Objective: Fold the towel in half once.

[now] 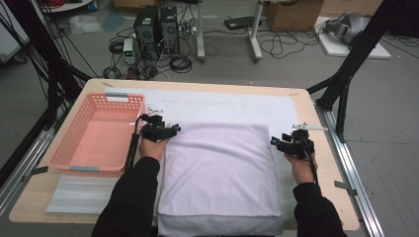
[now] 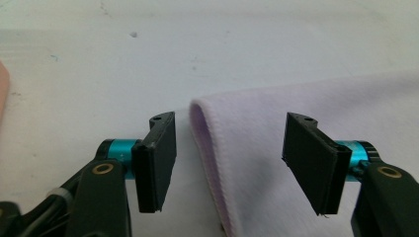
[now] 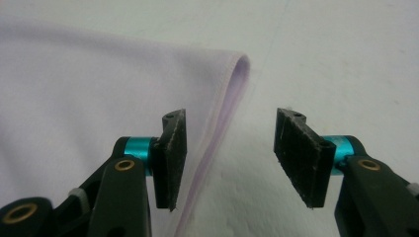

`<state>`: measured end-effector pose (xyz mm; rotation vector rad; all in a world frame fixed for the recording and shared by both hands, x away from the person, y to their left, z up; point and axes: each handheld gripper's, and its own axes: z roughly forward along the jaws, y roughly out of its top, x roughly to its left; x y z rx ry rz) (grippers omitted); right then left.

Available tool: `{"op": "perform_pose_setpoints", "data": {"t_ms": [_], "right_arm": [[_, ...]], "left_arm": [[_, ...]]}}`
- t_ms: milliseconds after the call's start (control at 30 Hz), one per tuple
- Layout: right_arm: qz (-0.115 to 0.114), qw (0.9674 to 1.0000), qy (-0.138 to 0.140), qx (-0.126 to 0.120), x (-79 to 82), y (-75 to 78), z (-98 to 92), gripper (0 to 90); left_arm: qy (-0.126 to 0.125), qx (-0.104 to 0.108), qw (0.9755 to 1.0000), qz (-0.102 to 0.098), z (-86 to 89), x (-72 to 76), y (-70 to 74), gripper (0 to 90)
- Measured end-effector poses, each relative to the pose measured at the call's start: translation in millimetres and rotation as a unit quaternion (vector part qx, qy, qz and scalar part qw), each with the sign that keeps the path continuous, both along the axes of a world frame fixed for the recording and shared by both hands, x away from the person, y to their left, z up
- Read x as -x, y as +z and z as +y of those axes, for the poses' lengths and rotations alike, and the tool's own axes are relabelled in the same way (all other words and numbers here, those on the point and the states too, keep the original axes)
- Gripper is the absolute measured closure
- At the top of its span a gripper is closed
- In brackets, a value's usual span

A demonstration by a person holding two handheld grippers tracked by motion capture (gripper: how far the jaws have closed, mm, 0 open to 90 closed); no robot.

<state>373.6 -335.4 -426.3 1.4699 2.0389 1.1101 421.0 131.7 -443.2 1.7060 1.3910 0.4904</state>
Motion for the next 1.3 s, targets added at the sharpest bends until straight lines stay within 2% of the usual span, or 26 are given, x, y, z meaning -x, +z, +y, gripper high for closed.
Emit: {"op": "perform_pose_setpoints", "data": {"t_ms": [100, 200, 233, 300, 367, 400, 433, 500, 533, 567, 600, 633, 667, 733, 800, 833, 900, 1000, 1067, 1133, 1233, 1300], "right_arm": [[0.013, 0.9999, 0.004, 0.003, -15.8, -4.1, 8.1, 44.9], [0.016, 0.9998, -0.001, 0.014, -29.9, -11.2, 15.6, 44.4], [0.023, 0.9996, -0.005, 0.017, -34.2, -13.8, 18.0, 44.1], [0.035, 0.9991, -0.006, 0.022, -42.1, -19.0, 21.7, 43.2], [0.033, 0.9991, -0.006, 0.026, -46.7, -19.6, 25.3, 45.0], [0.035, 0.9989, -0.003, 0.030, -47.8, -19.3, 26.8, 47.2], [0.034, 0.9984, 0.002, 0.045, -47.8, -18.5, 29.1, 53.7], [0.030, 0.9975, 0.018, 0.061, -46.6, -17.4, 34.0, 63.6], [0.027, 0.9965, 0.028, 0.074, -45.7, -16.3, 37.5, 70.0], [0.022, 0.9954, 0.039, 0.085, -44.9, -15.9, 40.3, 75.6], [0.025, 0.9951, 0.044, 0.085, -43.9, -15.6, 42.5, 80.5], [0.026, 0.9953, 0.044, 0.082, -43.7, -15.6, 42.8, 82.0], [0.028, 0.9956, 0.044, 0.077, -43.7, -15.7, 42.4, 83.1], [0.034, 0.9968, 0.040, 0.061, -44.4, -15.9, 39.7, 85.0], [0.035, 0.9973, 0.042, 0.050, -45.2, -16.2, 36.2, 85.9], [0.033, 0.9971, 0.041, 0.054, -44.7, -15.7, 35.8, 86.1], [0.016, 0.9964, 0.041, 0.072, -45.0, -14.4, 34.9, 86.4], [-0.010, 0.9962, 0.041, 0.076, -47.5, -10.8, 31.7, 86.7], [-0.018, 0.9959, 0.039, 0.080, -52.3, -9.2, 31.2, 86.7], [-0.026, 0.9956, 0.035, 0.083, -58.0, -6.7, 30.6, 86.7], [-0.048, 0.9957, 0.021, 0.076, -65.5, -0.5, 29.0, 86.6], [-0.052, 0.9959, 0.015, 0.073, -72.5, 3.6, 28.4, 86.5]], "left_arm": [[0.004, 0.001, 0.9999, 0.012, 0.2, -9.0, -5.8, 36.8], [-0.002, 0.008, 0.9999, 0.014, 2.2, -11.9, -9.5, 37.2], [-0.002, 0.012, 0.9998, 0.013, 2.2, -12.1, -9.7, 38.1], [-0.013, 0.003, 0.9998, 0.012, 1.6, -11.3, -9.5, 41.3], [-0.024, -0.016, 0.9995, 0.008, -1.3, -10.0, -9.2, 46.6], [-0.025, -0.025, 0.9993, 0.007, -2.5, -9.3, -9.1, 48.5], [-0.027, -0.034, 0.9990, 0.006, -3.7, -8.8, -9.0, 50.5], [-0.031, -0.067, 0.9973, -0.001, -8.2, -6.3, -8.3, 57.4], [-0.046, -0.067, 0.9967, -0.003, -8.9, -5.2, -8.2, 64.7], [-0.060, -0.064, 0.9961, -0.005, -10.9, -4.1, -8.3, 78.5], [-0.058, -0.072, 0.9957, -0.006, -13.1, -3.2, -7.8, 83.0], [-0.054, -0.074, 0.9958, -0.006, -14.3, -3.0, -7.7, 83.8], [-0.050, -0.066, 0.9966, -0.002, -13.6, -3.3, -7.7, 84.3], [-0.041, -0.034, 0.9985, 0.014, -9.7, -4.4, -7.7, 84.9], [-0.037, -0.013, 0.9990, 0.023, -5.8, -6.1, -7.8, 85.3], [-0.033, -0.007, 0.9991, 0.024, -5.1, -6.8, -7.6, 85.4], [-0.029, -0.004, 0.9994, 0.018, -2.6, -8.0, -6.9, 85.6], [-0.017, 0.016, 0.9997, 0.006, 1.6, -12.3, -2.9, 85.8], [-0.024, 0.009, 0.9997, -0.001, 0.8, -18.3, 4.4, 85.8], [-0.030, 0.002, 0.9995, -0.014, -1.6, -28.7, 18.7, 85.8], [-0.028, -0.002, 0.9991, -0.032, -4.0, -43.4, 34.1, 85.7], [-0.026, -0.002, 0.9990, -0.037, -6.0, -50.7, 38.5, 85.7]]}}
